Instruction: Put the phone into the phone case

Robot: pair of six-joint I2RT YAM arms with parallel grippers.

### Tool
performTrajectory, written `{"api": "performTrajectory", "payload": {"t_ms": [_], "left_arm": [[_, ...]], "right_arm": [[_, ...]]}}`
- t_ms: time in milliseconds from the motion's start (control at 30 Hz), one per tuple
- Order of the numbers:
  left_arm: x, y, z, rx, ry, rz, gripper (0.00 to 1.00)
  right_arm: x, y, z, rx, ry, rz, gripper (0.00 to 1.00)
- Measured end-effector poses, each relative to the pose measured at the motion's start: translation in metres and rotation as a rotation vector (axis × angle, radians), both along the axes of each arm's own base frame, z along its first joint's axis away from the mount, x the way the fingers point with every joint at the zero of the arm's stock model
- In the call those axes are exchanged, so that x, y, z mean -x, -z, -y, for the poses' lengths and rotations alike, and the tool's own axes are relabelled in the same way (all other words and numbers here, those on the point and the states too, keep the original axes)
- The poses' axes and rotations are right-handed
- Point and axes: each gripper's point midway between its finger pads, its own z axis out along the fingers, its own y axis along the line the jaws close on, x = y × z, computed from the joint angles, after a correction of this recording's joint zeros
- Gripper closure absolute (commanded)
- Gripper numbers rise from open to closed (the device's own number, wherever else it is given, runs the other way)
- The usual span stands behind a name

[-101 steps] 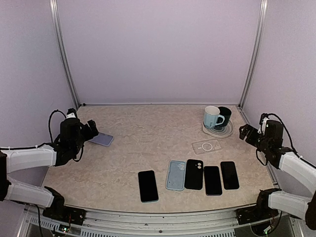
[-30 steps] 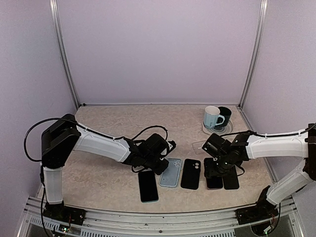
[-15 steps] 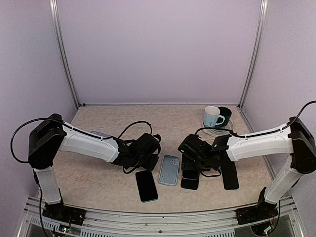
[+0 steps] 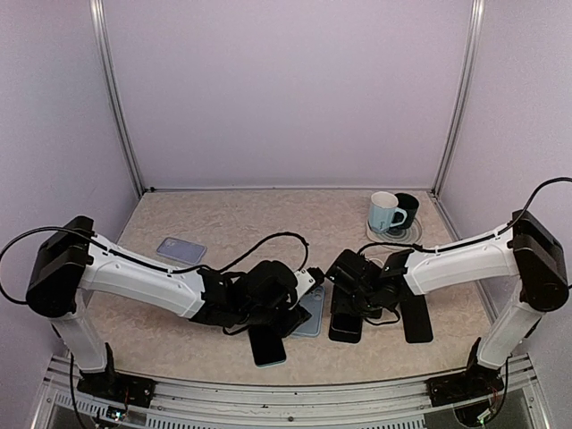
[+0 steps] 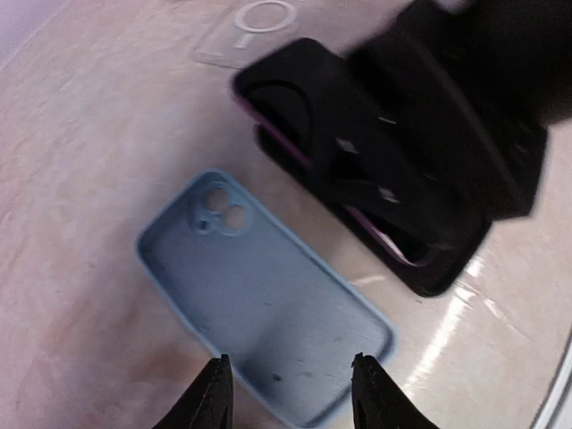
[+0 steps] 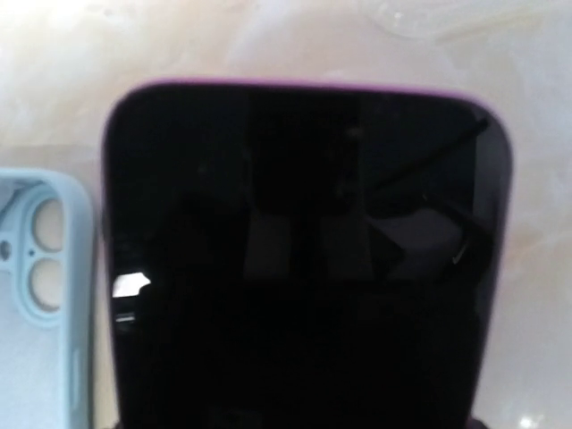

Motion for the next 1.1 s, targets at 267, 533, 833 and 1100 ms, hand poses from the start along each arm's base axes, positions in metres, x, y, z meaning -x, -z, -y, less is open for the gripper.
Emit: {"api": "performTrajectory", "payload": {"t_ms": [267, 533, 833, 1100], "left_arm": [[0.035, 0.011, 0.019, 0.051, 0.15, -0.064, 0.55], [0.034, 0.025, 0.037, 0.066, 0.204, -0.058, 0.54], [0.011, 0.013, 0.035, 0.13, 0.146, -0.052, 0.54], [-0.015, 0.011, 0.023, 0.143, 0.083, -0.051, 0.54]], "right_arm": [[-0.032, -0.003, 0.04, 0.1, -0.13, 0.023, 0.84], [-0.029, -0.017, 0.041, 0.109, -0.328, 0.05, 0.84], [-0.029, -0.041, 0.041, 0.098, -0.247, 0.058, 0.83], [-0.024, -0.008, 0.043, 0.143, -0.243, -0.031, 0.84]]}}
